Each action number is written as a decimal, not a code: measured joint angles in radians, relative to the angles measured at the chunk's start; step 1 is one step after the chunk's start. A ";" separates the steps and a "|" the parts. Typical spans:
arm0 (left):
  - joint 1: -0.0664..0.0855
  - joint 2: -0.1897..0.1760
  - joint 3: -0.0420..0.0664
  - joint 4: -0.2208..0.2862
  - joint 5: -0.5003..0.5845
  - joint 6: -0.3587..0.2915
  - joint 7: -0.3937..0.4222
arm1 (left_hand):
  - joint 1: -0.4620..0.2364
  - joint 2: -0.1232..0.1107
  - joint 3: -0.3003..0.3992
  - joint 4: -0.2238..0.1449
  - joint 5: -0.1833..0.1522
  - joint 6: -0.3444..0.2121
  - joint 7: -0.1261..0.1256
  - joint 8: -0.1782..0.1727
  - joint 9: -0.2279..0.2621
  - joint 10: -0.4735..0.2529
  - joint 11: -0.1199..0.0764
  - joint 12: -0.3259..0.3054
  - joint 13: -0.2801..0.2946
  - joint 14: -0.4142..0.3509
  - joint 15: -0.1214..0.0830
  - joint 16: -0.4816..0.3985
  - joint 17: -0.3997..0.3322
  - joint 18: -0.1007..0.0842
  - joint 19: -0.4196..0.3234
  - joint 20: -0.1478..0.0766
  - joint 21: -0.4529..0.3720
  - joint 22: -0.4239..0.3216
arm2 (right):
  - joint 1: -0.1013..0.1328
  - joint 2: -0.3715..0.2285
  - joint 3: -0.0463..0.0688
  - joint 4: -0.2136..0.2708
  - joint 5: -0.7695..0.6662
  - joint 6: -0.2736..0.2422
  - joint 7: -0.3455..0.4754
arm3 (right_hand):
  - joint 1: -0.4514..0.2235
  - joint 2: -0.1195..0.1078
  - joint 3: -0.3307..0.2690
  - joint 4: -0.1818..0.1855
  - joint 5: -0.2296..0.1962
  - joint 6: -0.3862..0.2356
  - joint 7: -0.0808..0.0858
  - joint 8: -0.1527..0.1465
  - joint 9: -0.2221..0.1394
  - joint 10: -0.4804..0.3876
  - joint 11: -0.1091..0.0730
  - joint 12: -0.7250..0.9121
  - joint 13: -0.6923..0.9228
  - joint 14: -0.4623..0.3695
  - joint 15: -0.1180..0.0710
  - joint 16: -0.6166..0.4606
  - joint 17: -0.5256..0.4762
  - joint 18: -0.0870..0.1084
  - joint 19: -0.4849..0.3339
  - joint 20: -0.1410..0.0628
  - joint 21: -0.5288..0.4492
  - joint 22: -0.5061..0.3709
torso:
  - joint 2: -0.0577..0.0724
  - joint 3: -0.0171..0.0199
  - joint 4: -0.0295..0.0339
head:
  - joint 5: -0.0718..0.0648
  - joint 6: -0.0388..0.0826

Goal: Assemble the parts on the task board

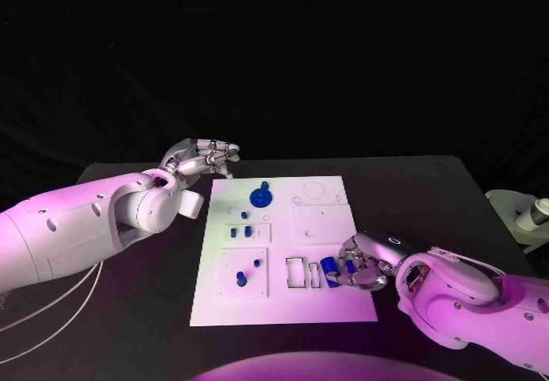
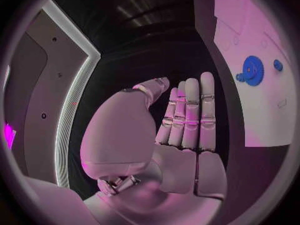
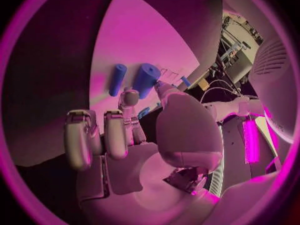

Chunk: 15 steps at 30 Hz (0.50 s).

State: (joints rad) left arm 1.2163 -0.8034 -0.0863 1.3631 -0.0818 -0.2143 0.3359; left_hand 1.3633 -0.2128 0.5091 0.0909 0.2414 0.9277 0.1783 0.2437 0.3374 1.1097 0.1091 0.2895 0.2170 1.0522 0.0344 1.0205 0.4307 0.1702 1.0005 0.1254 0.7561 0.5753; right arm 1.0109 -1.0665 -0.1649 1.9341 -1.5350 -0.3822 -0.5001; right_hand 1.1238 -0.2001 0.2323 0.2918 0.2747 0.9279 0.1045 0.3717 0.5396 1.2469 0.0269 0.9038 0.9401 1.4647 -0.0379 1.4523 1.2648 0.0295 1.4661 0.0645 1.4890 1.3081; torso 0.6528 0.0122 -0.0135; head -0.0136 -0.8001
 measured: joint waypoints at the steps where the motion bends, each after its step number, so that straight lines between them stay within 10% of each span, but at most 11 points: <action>1: 0.000 0.000 0.000 0.000 0.000 0.001 0.000 | 0.000 0.000 0.000 0.000 0.000 0.000 0.000 0.000 0.000 0.000 0.000 0.000 0.000 0.000 0.000 0.000 0.000 0.000 0.000 0.000 0.000 0.000 | -0.002 0.003 0.000 -0.003 -0.004 0.001 -0.002 | 0.000 0.000 -0.002 -0.002 -0.002 0.000 0.000 0.003 0.001 0.000 0.000 0.000 0.001 0.000 0.000 0.000 0.001 0.000 0.000 0.000 0.000 0.000 | 0.000 0.0000 -0.0001 | 0.000 0.000; 15: 0.000 -0.004 0.000 0.003 0.000 0.010 -0.005 | 0.000 0.000 0.000 0.000 0.000 0.000 0.000 0.000 0.000 0.000 0.000 0.000 0.000 0.000 0.000 0.000 -0.001 0.000 0.000 0.000 0.000 -0.001 | -0.028 0.044 0.006 -0.028 -0.046 -0.022 -0.019 | 0.057 0.020 -0.005 -0.010 -0.012 0.018 -0.010 0.027 0.015 0.033 -0.014 0.061 0.070 0.004 -0.011 0.006 0.016 0.000 0.000 -0.007 0.015 0.000 | 0.000 -0.0009 0.0000 | -0.001 -0.002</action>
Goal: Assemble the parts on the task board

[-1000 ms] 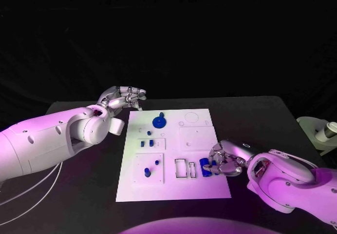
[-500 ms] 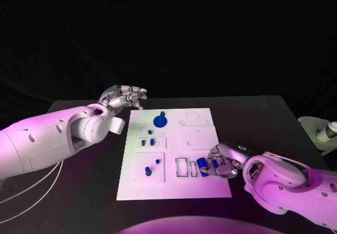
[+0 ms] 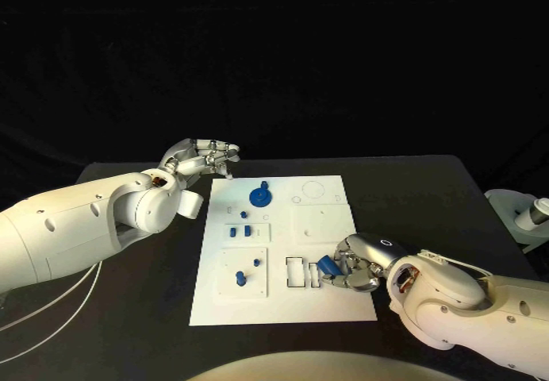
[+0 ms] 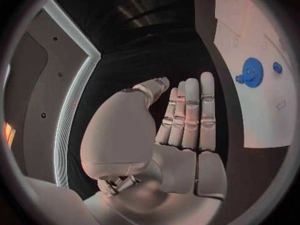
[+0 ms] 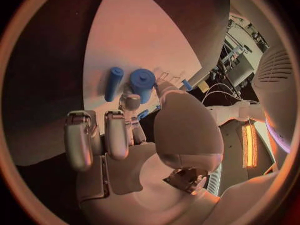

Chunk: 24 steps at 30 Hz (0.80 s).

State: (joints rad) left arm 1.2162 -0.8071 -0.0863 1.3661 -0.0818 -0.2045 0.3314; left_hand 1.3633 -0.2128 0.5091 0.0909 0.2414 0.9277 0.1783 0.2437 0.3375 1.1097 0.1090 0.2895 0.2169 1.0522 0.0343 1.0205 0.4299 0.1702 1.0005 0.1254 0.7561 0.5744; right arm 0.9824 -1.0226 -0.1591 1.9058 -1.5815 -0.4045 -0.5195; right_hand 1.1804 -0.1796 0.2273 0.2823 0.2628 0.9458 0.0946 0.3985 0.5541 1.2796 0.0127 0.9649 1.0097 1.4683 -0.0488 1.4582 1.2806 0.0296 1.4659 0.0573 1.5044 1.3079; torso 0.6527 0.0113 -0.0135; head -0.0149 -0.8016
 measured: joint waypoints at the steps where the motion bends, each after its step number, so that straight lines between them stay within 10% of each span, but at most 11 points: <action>1: 0.000 0.000 0.000 0.000 0.000 0.000 0.000 | 0.000 0.000 0.000 0.000 0.000 0.000 0.000 0.000 0.000 0.000 0.000 0.000 0.000 0.000 0.000 0.000 0.000 0.000 0.000 0.000 0.000 0.000 | -0.001 0.000 0.000 0.000 -0.001 -0.005 -0.001 | 0.007 0.003 0.006 -0.002 -0.005 0.001 -0.001 0.000 0.000 0.002 -0.001 0.005 0.006 -0.001 -0.001 0.001 0.001 0.000 0.000 0.000 0.001 0.000 | 0.000 -0.0001 0.0000 | 0.000 0.000; 5: 0.000 -0.001 0.000 0.001 0.000 0.002 -0.001 | 0.000 0.000 0.000 0.000 0.000 0.000 0.000 0.000 -0.001 0.000 0.000 0.000 0.000 0.000 0.000 0.000 0.000 0.000 0.000 0.000 0.000 0.000 | -0.004 -0.003 -0.001 0.003 -0.002 -0.037 -0.006 | 0.042 0.013 0.050 0.000 -0.064 0.004 -0.005 -0.001 -0.013 0.036 -0.012 0.060 0.061 -0.003 -0.011 0.010 0.014 0.000 0.000 -0.007 0.012 0.000 | 0.000 0.0000 0.0000 | 0.003 0.000; 24: 0.000 0.000 0.000 0.005 0.000 0.006 -0.003 | 0.000 0.000 0.000 0.000 0.000 0.000 0.000 0.000 -0.001 0.000 0.000 0.000 0.000 0.000 0.000 0.000 0.000 0.000 0.000 0.000 -0.004 0.000 | 0.019 0.039 0.006 0.043 0.125 -0.121 0.018 | 0.053 0.013 0.128 0.007 -0.069 0.009 0.001 0.000 -0.013 0.071 -0.018 0.123 0.133 -0.004 -0.018 0.018 0.028 -0.016 0.000 -0.014 0.020 0.000 | 0.000 0.0002 0.0026 | 0.001 0.007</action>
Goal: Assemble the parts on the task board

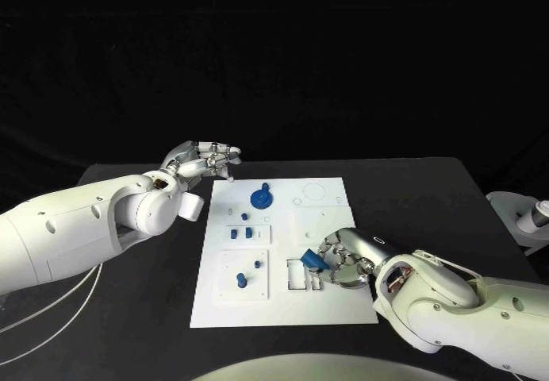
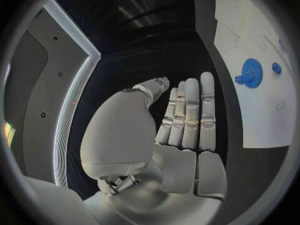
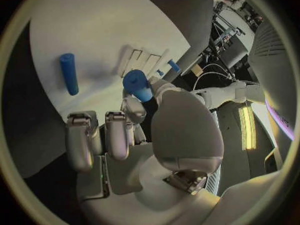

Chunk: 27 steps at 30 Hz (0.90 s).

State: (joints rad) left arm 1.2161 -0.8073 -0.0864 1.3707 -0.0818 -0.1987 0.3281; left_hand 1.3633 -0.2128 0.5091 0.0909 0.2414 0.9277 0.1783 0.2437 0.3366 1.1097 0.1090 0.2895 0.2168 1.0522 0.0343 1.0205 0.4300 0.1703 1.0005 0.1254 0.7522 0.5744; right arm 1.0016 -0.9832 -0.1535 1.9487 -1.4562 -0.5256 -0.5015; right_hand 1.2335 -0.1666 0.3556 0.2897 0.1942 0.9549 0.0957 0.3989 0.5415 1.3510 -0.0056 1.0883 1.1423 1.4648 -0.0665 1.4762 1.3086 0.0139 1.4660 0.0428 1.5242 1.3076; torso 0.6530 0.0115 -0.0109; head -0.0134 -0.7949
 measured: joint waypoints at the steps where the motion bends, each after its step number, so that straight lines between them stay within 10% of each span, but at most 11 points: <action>1: 0.000 0.000 0.000 0.001 0.000 0.000 0.000 | 0.000 0.000 0.000 0.000 0.000 0.000 0.000 0.000 0.000 0.000 0.000 0.000 0.000 0.000 0.000 0.000 0.000 0.000 0.000 0.000 0.000 0.000 | 0.000 0.007 0.000 -0.003 0.012 0.004 0.003 | -0.004 0.004 0.000 0.000 -0.003 0.000 0.000 0.000 0.000 0.000 0.000 0.000 0.002 0.000 0.000 0.000 0.000 0.000 0.000 0.000 0.000 0.000 | 0.000 0.0002 0.0003 | 0.000 0.000; 12: 0.000 0.001 0.000 0.004 0.000 0.001 -0.001 | 0.000 0.000 -0.004 0.004 0.000 -0.002 0.002 -0.004 0.000 -0.002 0.002 0.004 0.000 -0.004 0.004 0.000 -0.001 0.000 0.000 0.000 0.000 -0.002 | -0.003 0.054 -0.001 -0.024 0.072 0.042 0.012 | -0.188 0.044 -0.053 0.004 0.106 0.021 0.009 0.035 0.025 0.022 -0.007 0.019 0.041 0.000 0.000 0.005 0.000 0.000 0.000 0.000 0.004 0.000 | 0.001 0.0007 0.0004 | 0.003 -0.005; 27: 0.000 0.003 0.000 0.007 0.002 0.001 -0.001 | -0.015 0.015 -0.012 0.027 0.000 -0.004 0.004 -0.004 -0.002 -0.007 0.000 0.004 0.001 -0.004 0.004 0.000 -0.002 0.000 0.004 0.004 -0.008 -0.006 | -0.003 0.077 -0.001 -0.041 0.074 0.097 -0.009 | -0.240 0.055 -0.084 0.003 0.080 0.063 -0.035 0.046 0.030 0.037 -0.009 0.039 0.066 0.000 -0.007 0.015 0.000 0.000 0.000 -0.007 0.015 0.000 | 0.001 0.0012 -0.0009 | 0.011 -0.015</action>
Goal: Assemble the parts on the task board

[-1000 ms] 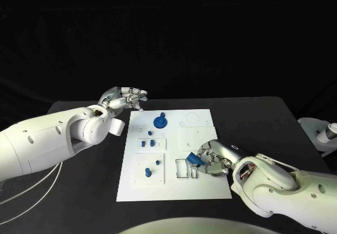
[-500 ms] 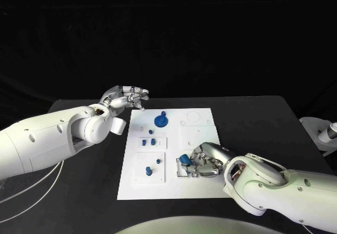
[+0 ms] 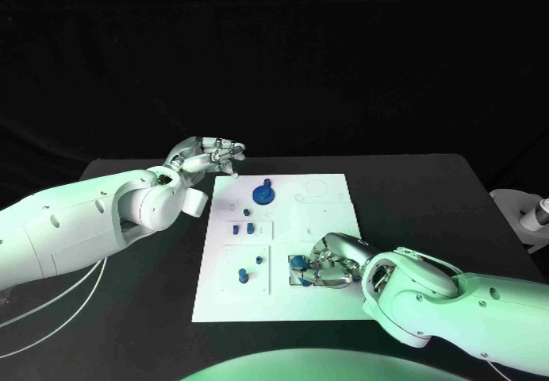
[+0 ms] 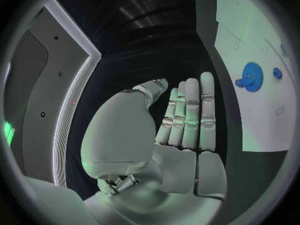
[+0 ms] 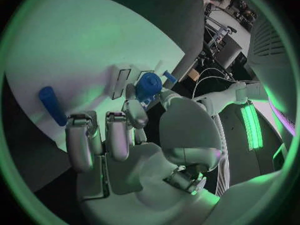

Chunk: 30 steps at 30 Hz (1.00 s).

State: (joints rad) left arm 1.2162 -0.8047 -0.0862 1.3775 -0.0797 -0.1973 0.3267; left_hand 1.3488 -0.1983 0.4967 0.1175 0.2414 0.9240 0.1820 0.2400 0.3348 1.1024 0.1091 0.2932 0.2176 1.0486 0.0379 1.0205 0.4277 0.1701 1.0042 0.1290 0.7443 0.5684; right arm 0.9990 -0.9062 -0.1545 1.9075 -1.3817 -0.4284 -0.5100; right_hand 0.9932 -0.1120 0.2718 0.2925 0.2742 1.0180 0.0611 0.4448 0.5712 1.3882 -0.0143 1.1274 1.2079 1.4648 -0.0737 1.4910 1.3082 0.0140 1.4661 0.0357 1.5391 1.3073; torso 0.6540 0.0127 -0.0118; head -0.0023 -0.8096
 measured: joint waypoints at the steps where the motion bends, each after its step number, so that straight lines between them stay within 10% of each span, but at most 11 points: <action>1: 0.000 0.000 0.000 0.000 0.000 0.000 0.000 | 0.000 0.000 0.000 0.000 0.000 0.000 0.000 0.000 0.000 0.000 0.000 0.000 0.000 0.000 0.000 0.000 0.000 0.000 0.000 0.000 0.000 0.000 | 0.000 0.001 0.000 0.000 -0.001 0.003 -0.001 | 0.000 0.000 0.000 0.000 0.000 0.000 0.000 0.000 0.000 0.000 0.000 0.000 0.000 0.000 0.000 0.000 0.000 0.000 0.000 0.000 0.000 0.000 | 0.000 0.0001 0.0000 | 0.000 0.000; 7: 0.000 -0.001 0.000 0.000 0.001 0.000 0.000 | 0.000 0.000 0.000 0.000 0.000 0.000 0.000 0.000 0.000 0.000 0.000 0.000 0.000 0.000 0.000 0.000 0.000 0.000 0.000 0.000 0.000 0.000 | 0.001 0.007 0.001 -0.009 -0.013 0.017 -0.008 | -0.024 -0.003 -0.021 0.002 -0.022 0.005 -0.005 0.004 0.005 0.000 0.000 0.000 0.001 0.000 0.000 0.000 0.000 0.000 0.000 0.000 0.000 0.000 | -0.001 0.0002 -0.0004 | 0.001 -0.001; 16: 0.000 -0.002 0.000 0.000 0.002 0.000 -0.001 | 0.000 0.000 0.000 0.000 0.000 0.000 0.000 0.000 0.000 0.000 0.000 0.000 0.000 0.000 0.000 0.000 0.000 0.000 0.000 0.000 0.000 0.000 | 0.000 0.010 0.000 -0.013 -0.037 0.020 -0.017 | -0.151 0.008 -0.176 0.004 -0.211 -0.005 -0.002 0.016 0.010 0.000 0.000 -0.024 0.000 0.000 0.000 0.000 0.000 0.000 0.000 0.000 -0.010 0.001 | 0.000 0.0001 -0.0004 | 0.000 0.000; 30: 0.000 -0.005 0.000 0.000 0.003 0.000 -0.001 | 0.000 0.000 -0.003 0.003 0.000 0.000 0.000 0.000 0.000 0.000 0.000 0.004 0.000 0.000 0.000 0.000 -0.001 0.000 0.000 0.000 -0.004 -0.001 | 0.000 -0.020 0.000 0.023 -0.073 0.010 -0.012 | -0.145 0.050 -0.272 0.002 -0.207 -0.006 -0.001 0.023 0.011 0.000 0.000 -0.021 0.016 0.000 0.000 0.000 0.000 0.000 0.000 0.000 -0.008 0.001 | -0.001 0.0006 -0.0012 | -0.003 0.004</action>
State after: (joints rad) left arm 1.2162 -0.8101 -0.0862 1.3779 -0.0771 -0.1973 0.3256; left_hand 1.3488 -0.1983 0.4939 0.1201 0.2414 0.9240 0.1819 0.2401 0.3350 1.1025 0.1090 0.2970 0.2174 1.0486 0.0379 1.0205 0.4269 0.1701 1.0041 0.1290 0.7405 0.5669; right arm 0.9994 -0.9259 -0.1541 1.9309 -1.4547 -0.4185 -0.5217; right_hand 0.8484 -0.0622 0.0002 0.2941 0.0676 1.0119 0.0597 0.4681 0.5823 1.3881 -0.0142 1.1065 1.2238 1.4647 -0.0736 1.4909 1.3079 0.0140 1.4661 0.0359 1.5315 1.3079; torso 0.6530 0.0132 -0.0129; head -0.0052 -0.8054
